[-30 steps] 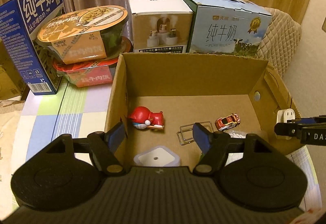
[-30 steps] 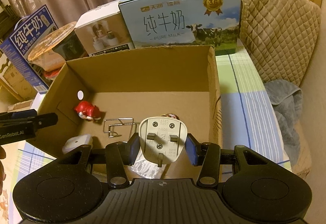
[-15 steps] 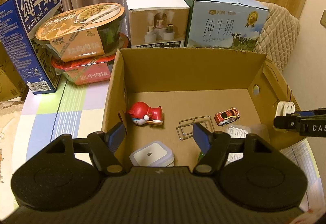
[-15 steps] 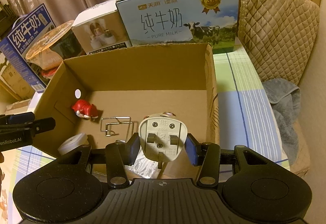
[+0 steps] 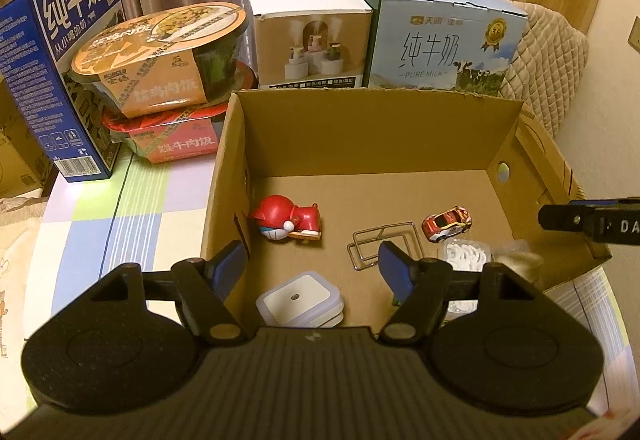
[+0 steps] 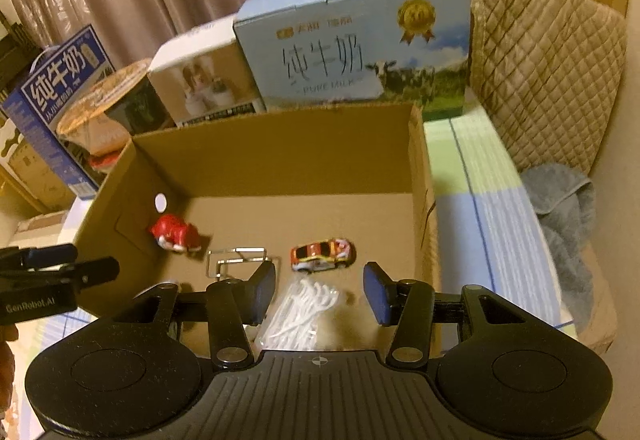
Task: Organize rigid objects
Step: 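Withdraw both tools from the box toward the switch plate and USB stick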
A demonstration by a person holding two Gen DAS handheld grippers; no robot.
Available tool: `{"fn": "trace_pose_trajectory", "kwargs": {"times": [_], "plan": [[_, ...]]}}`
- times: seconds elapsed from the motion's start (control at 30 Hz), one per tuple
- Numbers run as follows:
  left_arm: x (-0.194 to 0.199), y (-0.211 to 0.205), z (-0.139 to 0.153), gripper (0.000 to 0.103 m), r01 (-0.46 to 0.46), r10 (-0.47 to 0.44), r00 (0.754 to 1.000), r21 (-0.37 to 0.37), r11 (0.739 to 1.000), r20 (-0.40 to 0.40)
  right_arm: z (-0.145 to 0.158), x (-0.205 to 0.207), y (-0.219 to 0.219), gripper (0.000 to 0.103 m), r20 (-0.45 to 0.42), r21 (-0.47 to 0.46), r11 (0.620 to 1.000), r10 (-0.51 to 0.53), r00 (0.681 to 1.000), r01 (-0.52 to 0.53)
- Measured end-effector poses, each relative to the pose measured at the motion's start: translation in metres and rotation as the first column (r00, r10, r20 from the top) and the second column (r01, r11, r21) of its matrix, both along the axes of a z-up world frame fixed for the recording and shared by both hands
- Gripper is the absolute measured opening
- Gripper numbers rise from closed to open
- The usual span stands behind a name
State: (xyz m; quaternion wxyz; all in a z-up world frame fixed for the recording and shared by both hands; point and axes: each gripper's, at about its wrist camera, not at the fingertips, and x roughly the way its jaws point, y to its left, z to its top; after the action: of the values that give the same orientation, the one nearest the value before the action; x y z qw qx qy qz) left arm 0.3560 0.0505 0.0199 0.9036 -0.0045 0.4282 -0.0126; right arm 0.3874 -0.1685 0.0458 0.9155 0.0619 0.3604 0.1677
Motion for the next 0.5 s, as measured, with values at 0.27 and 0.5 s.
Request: {"fn": "trace_pose_trajectory", "kwargs": {"times": [0.27,0.5], "plan": [[-0.014,-0.004,0.012,0.069,0.003,-0.003,1.000,-0.007,1.000,0.011,0.006,-0.015,-0.004,0.055,0.009,0.010,1.000,-0.001,1.000,0.001],[-0.045,-0.005,0.044,0.074,-0.006,0.008,0.998,-0.026,1.000,0.069,0.019,-0.049,-0.014,0.056,0.042,0.011,1.000,0.001,0.999,-0.002]]}}
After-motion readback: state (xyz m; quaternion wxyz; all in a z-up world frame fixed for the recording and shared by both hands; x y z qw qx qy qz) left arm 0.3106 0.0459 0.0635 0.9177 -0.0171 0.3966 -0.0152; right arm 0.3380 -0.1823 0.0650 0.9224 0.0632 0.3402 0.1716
